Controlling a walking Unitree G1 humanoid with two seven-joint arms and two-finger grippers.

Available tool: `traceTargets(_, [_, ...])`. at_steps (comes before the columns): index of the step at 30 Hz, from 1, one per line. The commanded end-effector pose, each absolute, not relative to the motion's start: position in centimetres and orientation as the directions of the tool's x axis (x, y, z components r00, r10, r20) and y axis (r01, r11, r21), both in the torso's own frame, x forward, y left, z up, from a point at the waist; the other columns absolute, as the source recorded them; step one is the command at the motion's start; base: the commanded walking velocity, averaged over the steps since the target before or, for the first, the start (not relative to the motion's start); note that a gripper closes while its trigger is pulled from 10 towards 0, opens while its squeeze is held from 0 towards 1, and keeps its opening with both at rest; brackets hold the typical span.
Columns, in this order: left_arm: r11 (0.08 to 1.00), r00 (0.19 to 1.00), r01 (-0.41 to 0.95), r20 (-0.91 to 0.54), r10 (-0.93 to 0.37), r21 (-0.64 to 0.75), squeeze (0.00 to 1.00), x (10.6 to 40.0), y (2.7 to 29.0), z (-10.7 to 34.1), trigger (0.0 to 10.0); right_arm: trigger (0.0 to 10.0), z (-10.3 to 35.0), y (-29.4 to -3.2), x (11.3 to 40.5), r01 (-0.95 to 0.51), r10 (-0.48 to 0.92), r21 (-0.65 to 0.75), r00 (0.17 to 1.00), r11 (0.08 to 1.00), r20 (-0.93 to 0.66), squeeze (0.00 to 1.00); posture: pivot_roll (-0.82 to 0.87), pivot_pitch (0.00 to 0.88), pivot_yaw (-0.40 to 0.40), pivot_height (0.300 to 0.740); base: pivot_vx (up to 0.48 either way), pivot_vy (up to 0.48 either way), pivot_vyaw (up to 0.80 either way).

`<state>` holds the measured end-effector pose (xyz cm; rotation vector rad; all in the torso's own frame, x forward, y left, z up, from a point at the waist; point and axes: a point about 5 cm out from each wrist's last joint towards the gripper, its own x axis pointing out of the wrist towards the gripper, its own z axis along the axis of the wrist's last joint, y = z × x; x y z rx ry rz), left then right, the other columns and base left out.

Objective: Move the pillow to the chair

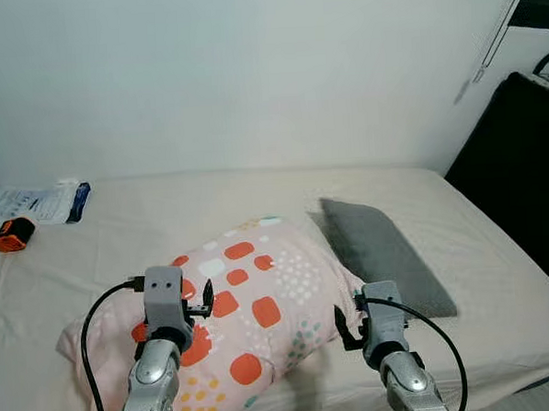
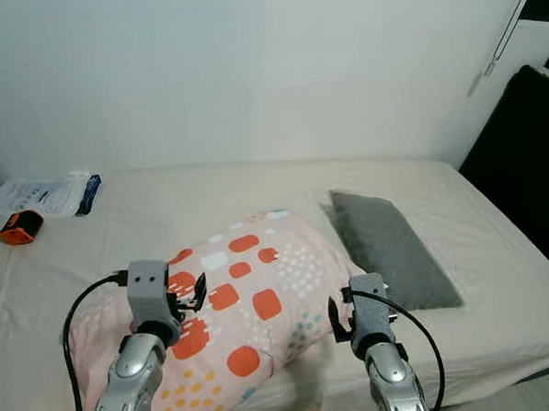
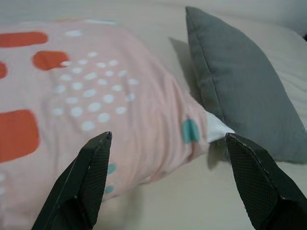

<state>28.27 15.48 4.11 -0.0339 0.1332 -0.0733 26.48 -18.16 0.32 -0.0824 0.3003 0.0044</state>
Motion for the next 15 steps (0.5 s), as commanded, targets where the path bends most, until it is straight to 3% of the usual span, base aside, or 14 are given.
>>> traceTargets(1, [0.995, 0.985, 0.093, -0.140, -0.097, -0.037, 0.00, 28.4, 15.2, 4.0, 10.0, 10.0, 0.0, -18.6, 26.3, 0.020, -0.035, -0.053, 0.950, 0.998, -0.310, 0.00, 0.05, 0.000, -0.088, 0.740, 0.000, 0.000, 0.00])
traceTargets(8, [0.989, 0.975, 0.143, -0.170, -0.145, -0.020, 0.00, 28.2, 14.6, 3.5, 10.0, 10.0, -0.4, -18.2, 26.4, 0.061, -0.044, 0.039, 0.936, 0.997, -0.350, 0.00, 0.05, 0.000, -0.067, 0.740, 0.000, 0.000, 0.00])
traceTargets(12, [0.996, 0.961, 0.090, -0.260, -0.093, -0.023, 0.00, 27.7, 15.2, 1.8, 10.0, 10.0, -1.4, -17.1, 25.9, -0.028, 0.032, 0.014, 0.910, 0.999, -0.414, 0.00, 0.03, 0.000, -0.065, 0.740, 0.000, 0.000, 0.00])
traceTargets(15, [0.994, 0.964, 0.093, -0.243, -0.103, -0.052, 0.00, 27.8, 15.0, 2.1, 10.0, 10.0, -1.4, -17.0, 25.7, -0.069, 0.059, -0.009, 0.911, 0.998, -0.408, 0.00, 0.04, 0.000, -0.064, 0.740, 0.000, 0.000, 0.00])
